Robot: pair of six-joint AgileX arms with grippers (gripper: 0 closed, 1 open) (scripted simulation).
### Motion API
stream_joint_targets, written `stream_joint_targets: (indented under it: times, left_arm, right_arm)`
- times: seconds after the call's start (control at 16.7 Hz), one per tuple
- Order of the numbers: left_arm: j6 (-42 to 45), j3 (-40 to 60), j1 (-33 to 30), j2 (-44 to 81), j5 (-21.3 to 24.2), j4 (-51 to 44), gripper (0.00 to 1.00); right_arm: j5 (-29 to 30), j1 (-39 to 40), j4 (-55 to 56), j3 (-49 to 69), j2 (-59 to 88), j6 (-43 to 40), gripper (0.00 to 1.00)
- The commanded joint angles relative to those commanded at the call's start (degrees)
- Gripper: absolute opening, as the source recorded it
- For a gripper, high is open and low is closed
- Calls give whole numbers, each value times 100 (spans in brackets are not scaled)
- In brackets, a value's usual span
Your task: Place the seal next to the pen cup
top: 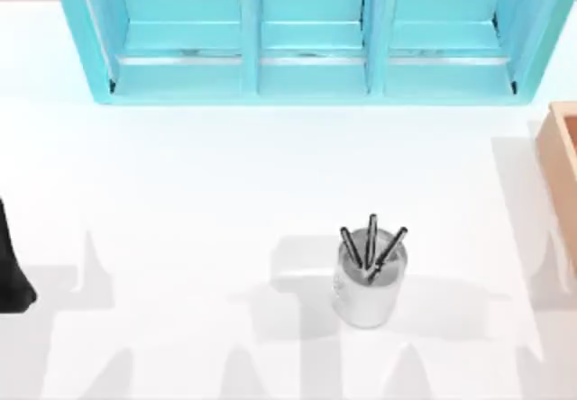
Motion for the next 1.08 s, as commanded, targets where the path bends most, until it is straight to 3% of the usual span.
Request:
stream_joint_targets:
  times: [0.24,0.48,1.08]
  left_arm:
    - [41,182,48,182,-10,-172,100]
    - [265,1244,266,1278,-23,-1091,100]
    - [1154,5520,1075,6740,3,-4938,100]
  right_arm:
    - [0,0,0,0,0,0,100]
    - [0,0,0,0,0,0,100]
    - [0,0,0,0,0,0,100]
